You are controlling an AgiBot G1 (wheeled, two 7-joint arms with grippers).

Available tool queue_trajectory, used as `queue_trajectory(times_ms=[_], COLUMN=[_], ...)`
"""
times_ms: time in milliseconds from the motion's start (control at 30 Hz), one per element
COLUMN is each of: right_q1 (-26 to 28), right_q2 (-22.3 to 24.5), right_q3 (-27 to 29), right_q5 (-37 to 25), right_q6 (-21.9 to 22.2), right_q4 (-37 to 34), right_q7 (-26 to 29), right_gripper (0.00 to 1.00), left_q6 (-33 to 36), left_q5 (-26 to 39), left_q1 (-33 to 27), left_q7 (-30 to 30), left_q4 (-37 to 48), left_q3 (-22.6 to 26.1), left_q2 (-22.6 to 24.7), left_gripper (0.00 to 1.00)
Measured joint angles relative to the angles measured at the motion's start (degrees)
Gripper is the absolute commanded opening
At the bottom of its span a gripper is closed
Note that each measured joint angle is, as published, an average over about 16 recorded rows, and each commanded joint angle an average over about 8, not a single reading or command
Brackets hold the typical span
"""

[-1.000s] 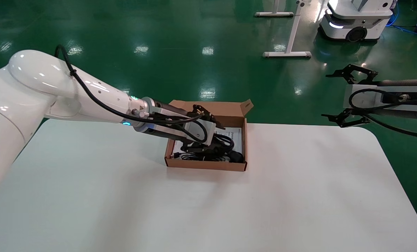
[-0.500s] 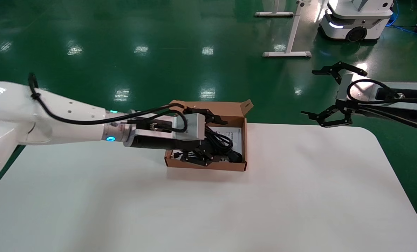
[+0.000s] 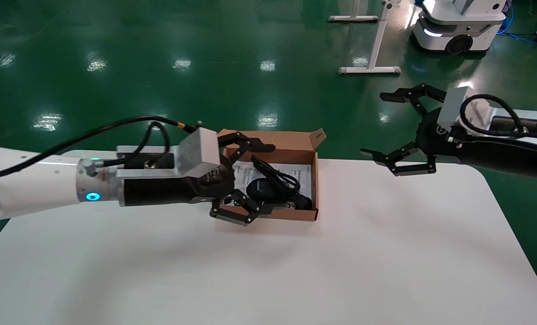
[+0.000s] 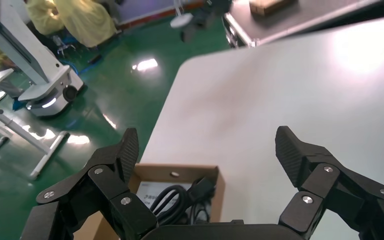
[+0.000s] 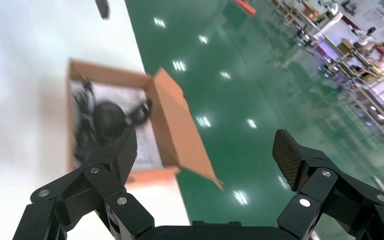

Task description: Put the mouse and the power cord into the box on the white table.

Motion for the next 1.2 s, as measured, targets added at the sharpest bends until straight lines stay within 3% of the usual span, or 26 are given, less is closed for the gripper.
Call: queue_trajectory(times_ms=[900, 1200], right_q1=[-19.03, -23.21], right_q2=[8.26, 10.06], right_q3=[11.72, 14.29], right_q5=[15.1, 18.46], right_q6=[-7.99, -9.77], right_q4=[31.0, 37.76], right_q7=[30.99, 37.3], right_gripper=[1.0, 1.0], left_q6=[8.78, 10.21], left_q5=[-13.83, -16.12], left_q1=[17.63, 20.51], left_q7=[-22.82, -26.25], left_q4=[-25.39, -29.6], left_q3=[-19.93, -23.2], left_q2=[-18.85, -21.93], left_gripper=[1.0, 1.0])
